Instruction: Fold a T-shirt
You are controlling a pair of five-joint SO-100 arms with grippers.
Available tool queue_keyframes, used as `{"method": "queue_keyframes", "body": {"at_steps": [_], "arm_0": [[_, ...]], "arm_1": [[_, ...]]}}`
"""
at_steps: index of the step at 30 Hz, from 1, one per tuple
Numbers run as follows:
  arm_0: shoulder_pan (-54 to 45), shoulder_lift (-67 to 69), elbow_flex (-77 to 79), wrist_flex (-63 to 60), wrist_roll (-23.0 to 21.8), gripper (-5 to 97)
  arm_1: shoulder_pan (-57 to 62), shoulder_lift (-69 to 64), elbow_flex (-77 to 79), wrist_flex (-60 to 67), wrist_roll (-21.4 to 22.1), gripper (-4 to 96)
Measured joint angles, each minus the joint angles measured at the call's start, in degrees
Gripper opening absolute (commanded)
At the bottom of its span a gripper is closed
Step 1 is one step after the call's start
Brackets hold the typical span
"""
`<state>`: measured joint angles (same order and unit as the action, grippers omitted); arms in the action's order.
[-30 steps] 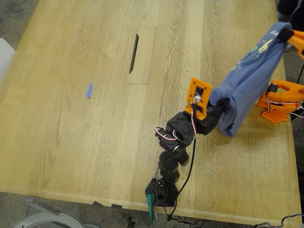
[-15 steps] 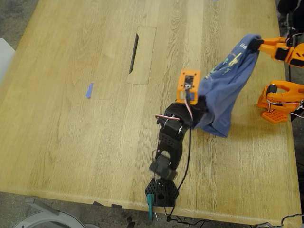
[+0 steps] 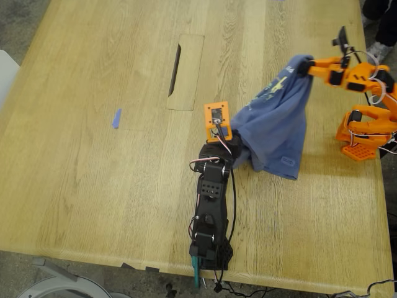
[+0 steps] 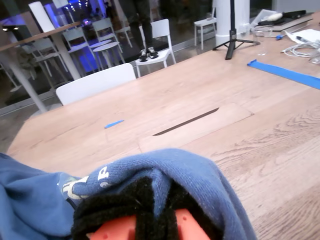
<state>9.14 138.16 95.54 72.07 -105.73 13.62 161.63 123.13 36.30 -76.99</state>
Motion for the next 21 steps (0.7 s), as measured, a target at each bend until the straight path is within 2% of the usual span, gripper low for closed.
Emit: {"method": "queue_keyframes", "body": {"at_steps": [10,21], "arm_0": [[-10.5,0.2,16.1,-25.0,0.6,0],[-18.9,-5.4,22.2,-45.0,0.8,0]], "arm_1": [[3.2,-17.4,11.2,-32.3,-0.2,0.1],[5.5,-47.3,4.1,-56.0,-0.2,0.1]]}}
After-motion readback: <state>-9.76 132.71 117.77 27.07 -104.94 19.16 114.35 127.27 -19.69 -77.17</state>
